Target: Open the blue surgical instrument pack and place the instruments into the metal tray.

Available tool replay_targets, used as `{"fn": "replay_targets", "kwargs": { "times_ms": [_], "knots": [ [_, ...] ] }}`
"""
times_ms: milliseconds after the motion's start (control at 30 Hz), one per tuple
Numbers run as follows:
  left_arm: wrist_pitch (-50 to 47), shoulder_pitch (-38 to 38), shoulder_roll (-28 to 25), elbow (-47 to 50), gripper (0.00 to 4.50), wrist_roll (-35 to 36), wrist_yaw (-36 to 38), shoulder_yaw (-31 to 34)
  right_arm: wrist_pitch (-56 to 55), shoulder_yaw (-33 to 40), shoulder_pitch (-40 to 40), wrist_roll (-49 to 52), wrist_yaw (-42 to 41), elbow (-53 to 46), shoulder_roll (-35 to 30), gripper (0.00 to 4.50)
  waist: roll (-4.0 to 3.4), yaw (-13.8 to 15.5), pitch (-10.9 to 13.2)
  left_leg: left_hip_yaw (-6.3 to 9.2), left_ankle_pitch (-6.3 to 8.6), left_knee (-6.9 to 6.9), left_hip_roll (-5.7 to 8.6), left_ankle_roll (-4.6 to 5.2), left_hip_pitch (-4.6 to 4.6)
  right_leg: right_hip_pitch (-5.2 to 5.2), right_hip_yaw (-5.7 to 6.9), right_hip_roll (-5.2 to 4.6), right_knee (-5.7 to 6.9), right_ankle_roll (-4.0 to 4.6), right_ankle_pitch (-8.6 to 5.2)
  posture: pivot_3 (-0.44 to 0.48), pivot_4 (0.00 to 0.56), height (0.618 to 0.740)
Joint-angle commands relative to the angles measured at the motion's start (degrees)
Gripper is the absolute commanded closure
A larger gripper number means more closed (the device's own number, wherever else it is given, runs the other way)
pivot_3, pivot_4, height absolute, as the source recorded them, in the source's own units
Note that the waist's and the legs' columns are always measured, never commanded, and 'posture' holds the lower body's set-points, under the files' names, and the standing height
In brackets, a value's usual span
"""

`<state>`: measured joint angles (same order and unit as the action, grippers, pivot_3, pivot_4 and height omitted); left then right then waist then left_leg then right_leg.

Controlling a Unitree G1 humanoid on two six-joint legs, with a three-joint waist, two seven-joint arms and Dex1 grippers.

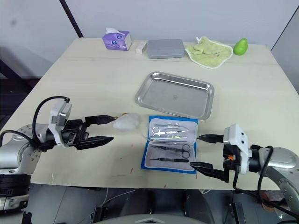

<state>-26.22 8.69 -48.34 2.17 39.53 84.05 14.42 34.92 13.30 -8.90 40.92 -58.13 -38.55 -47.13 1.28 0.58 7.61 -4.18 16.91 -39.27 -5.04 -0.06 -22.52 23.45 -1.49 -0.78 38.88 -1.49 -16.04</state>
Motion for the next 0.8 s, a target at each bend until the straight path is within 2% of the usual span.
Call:
{"fn": "replay_targets", "kwargs": {
  "times_ms": [33,133,200,333,567,800],
  "knots": [
    [1.1,-0.5,-0.3,2.8,0.00,1.2,0.5,1.3,-2.0,-1.3,1.4,-1.2,0.2,-0.5,-0.4,0.02,0.00,0.1,0.0,0.01,0.00,0.00,0.00,0.00,0.00,0.00,0.01,0.01,0.00,0.00,0.00,0.000,0.150,0.740],
    [3.1,-0.6,0.9,4.4,0.00,0.4,0.7,-0.3,-6.0,-7.3,5.0,-7.0,0.0,4.0,0.8,0.02,-0.01,0.1,0.0,-0.04,0.00,-0.01,0.00,0.00,-0.01,0.00,-0.03,-0.01,-0.02,-0.01,0.01,0.000,0.150,0.740],
    [3.4,0.0,1.9,6.1,0.00,0.1,-0.5,-1.9,-10.6,-12.8,9.2,-11.2,-2.1,10.5,3.0,0.02,-0.02,0.1,0.1,-0.06,0.00,-0.02,0.01,0.00,-0.02,0.00,-0.05,-0.01,-0.03,-0.01,0.01,0.000,0.150,0.740],
    [3.1,0.0,2.1,7.5,0.00,0.2,-1.2,-3.1,-18.0,-17.8,13.6,-16.1,-5.4,19.6,5.5,0.02,-0.09,0.2,0.1,-0.03,0.00,-0.01,0.01,0.00,-0.06,0.05,-0.04,0.03,-0.03,0.00,0.00,0.000,0.150,0.740],
    [2.9,-0.4,1.7,8.9,0.00,0.6,-1.3,-4.0,-25.1,-21.4,19.7,-20.1,-11.7,31.6,6.2,0.02,-0.21,0.2,0.2,-0.09,0.00,-0.02,0.01,0.00,-0.09,0.09,-0.07,0.02,-0.02,0.00,0.01,0.000,0.150,0.740],
    [3.3,-0.2,1.6,8.5,0.00,0.2,-0.9,-4.2,-27.8,-22.6,21.4,-22.2,-13.4,36.2,7.3,0.02,-0.24,0.2,0.2,-0.10,0.00,-0.02,0.00,-0.01,-0.09,0.09,-0.07,0.03,-0.01,0.00,0.01,0.000,0.150,0.740]
  ]
}}
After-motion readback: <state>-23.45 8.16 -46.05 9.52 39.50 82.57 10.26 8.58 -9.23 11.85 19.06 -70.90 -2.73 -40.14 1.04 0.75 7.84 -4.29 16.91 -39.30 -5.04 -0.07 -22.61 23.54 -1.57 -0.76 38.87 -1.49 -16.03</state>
